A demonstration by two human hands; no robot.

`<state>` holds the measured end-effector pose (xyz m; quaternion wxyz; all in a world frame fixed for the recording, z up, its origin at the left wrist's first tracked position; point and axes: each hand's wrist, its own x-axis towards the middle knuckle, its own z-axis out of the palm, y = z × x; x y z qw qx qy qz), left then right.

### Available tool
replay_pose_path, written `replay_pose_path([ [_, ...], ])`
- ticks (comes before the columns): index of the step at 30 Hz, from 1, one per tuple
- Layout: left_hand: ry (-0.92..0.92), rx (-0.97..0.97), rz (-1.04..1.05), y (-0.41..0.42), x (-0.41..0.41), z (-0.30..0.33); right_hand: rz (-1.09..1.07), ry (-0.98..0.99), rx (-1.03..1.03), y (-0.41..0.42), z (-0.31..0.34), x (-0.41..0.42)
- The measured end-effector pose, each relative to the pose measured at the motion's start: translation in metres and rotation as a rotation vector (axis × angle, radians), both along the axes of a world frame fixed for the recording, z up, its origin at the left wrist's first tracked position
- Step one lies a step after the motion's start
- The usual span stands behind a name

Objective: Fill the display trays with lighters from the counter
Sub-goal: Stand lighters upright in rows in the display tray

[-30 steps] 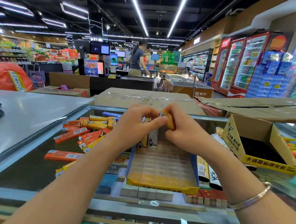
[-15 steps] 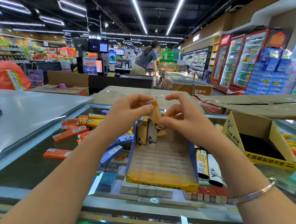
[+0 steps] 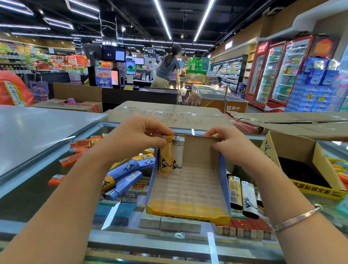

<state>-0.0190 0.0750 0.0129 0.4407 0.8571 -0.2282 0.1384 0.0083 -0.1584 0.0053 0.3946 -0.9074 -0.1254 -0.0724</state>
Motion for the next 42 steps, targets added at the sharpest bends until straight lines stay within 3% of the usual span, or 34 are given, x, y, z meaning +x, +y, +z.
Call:
replay_pose_path([
  [12, -0.178, 0.208, 0.017, -0.004, 0.000, -0.002, -0.007, -0.010, -0.002, -0.001, 0.000, 0.000],
  [19, -0.176, 0.304, 0.067, -0.005, 0.004, -0.004, 0.005, -0.005, 0.004, 0.001, 0.000, 0.000],
  [28, 0.235, 0.331, 0.020, -0.006, 0.009, -0.016, 0.021, -0.021, -0.028, -0.005, 0.005, -0.004],
  [31, 0.278, 0.299, 0.033, -0.008, 0.014, -0.021, -0.079, -0.036, -0.193, -0.021, 0.013, -0.008],
  [35, 0.310, 0.232, 0.020, -0.007, 0.017, -0.023, -0.280, 0.242, -0.584, -0.045, 0.017, -0.016],
  [42, 0.295, 0.246, 0.024, -0.005, 0.023, -0.025, -0.357, 0.265, -0.727, -0.053, 0.014, -0.025],
])
